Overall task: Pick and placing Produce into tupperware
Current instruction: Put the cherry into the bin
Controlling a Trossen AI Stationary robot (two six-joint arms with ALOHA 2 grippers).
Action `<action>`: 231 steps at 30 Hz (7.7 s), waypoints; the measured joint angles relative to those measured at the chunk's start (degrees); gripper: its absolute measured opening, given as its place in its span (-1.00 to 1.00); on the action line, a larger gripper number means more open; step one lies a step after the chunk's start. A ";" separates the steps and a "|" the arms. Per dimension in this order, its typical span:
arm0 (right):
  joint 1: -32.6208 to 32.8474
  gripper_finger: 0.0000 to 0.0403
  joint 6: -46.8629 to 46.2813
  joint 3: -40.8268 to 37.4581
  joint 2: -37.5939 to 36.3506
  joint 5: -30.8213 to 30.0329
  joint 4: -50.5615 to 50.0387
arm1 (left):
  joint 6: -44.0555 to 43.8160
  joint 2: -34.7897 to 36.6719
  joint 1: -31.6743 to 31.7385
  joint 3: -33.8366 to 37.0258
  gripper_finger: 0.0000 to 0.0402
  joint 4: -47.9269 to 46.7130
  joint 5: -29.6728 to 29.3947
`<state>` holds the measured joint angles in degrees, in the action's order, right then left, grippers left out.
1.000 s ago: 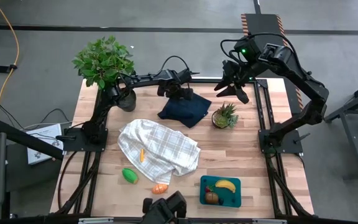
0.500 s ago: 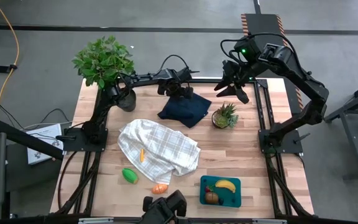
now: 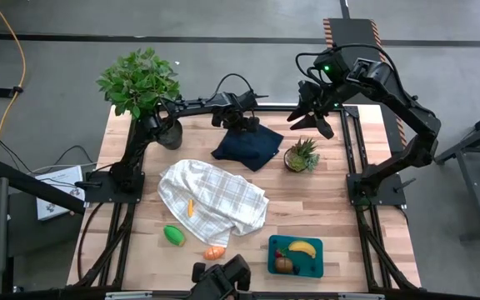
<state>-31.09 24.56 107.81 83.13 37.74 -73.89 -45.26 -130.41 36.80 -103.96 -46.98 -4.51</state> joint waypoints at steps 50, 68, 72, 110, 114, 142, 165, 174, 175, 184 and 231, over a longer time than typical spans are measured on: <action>0.01 -0.36 0.04 0.00 0.00 0.00 0.02 | 1.43 0.00 0.37 0.00 -0.64 1.02 3.38; 0.00 -0.36 0.02 0.00 0.00 -0.01 0.02 | 2.85 0.00 0.37 0.00 -0.73 1.03 4.96; 0.00 -0.36 0.02 0.00 0.00 -0.02 0.02 | 3.24 0.00 0.37 0.00 -0.73 1.00 4.96; -0.16 -0.36 1.46 0.00 0.00 -0.87 0.82 | 7.96 8.29 -4.58 0.02 -0.73 -0.16 4.80; -0.18 -0.36 2.15 0.00 -0.14 -0.94 0.06 | 8.38 9.90 -7.12 0.02 -0.73 -0.91 3.53; -4.31 -0.36 -14.38 -36.51 -20.77 6.45 24.78 | 3.90 26.36 -29.88 0.00 -0.73 -8.69 -10.88; 35.07 -0.36 -58.94 -59.02 -19.79 -26.82 72.85 | -5.61 30.64 -53.79 -0.02 -0.73 -15.67 -33.11; 37.85 -0.36 -64.18 -52.26 -10.74 -28.48 76.26 | -5.53 30.97 -56.29 -0.02 -0.73 -14.58 -33.18; 37.92 -0.36 -64.77 -51.62 -10.17 -28.47 76.50 | -5.24 30.97 -56.49 -0.02 -0.73 -14.15 -33.09; 37.90 -0.36 -69.33 -48.68 -6.51 -25.71 76.19 | -2.72 31.02 -56.70 -0.02 -0.73 -11.45 -32.61; 37.90 -0.36 -70.60 -48.63 -6.69 -24.06 77.81 | 0.25 33.62 -56.63 -0.02 -0.73 -11.36 -36.48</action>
<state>6.81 -46.04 59.18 76.44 13.68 3.92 -45.01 -96.79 -19.84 -103.98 -58.34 -40.99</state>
